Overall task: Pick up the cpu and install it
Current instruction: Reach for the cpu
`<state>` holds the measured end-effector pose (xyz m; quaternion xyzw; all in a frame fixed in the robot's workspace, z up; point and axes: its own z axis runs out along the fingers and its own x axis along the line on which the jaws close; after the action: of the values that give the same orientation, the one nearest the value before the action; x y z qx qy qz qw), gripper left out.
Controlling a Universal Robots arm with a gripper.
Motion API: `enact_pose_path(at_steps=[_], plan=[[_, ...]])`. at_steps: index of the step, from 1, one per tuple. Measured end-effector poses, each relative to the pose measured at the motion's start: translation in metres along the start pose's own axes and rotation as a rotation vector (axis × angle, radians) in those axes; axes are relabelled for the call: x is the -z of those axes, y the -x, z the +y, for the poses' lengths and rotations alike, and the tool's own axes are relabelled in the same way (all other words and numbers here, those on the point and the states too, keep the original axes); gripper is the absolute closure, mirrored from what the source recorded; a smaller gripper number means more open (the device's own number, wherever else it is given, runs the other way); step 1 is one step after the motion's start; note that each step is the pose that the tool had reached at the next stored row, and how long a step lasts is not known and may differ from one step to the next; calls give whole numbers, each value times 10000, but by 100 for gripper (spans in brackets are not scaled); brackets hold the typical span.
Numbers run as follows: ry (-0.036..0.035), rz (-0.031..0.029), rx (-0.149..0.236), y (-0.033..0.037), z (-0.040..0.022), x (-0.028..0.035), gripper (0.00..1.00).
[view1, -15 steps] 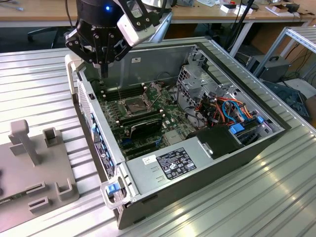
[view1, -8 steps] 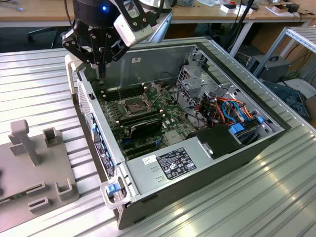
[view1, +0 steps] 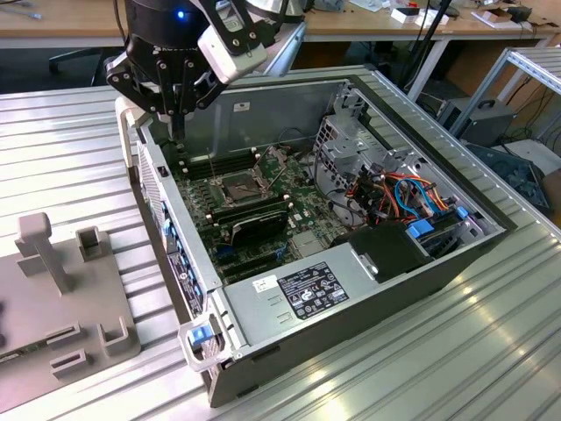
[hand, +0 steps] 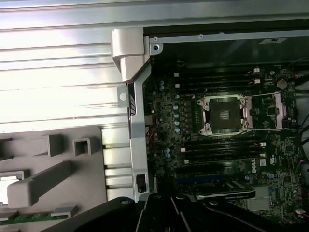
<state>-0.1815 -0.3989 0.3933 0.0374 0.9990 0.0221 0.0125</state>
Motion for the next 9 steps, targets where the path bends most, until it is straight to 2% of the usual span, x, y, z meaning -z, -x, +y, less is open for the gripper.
enact_pose_path(at_steps=[9], plan=[[0,0,0,-20,-2,1,89]])
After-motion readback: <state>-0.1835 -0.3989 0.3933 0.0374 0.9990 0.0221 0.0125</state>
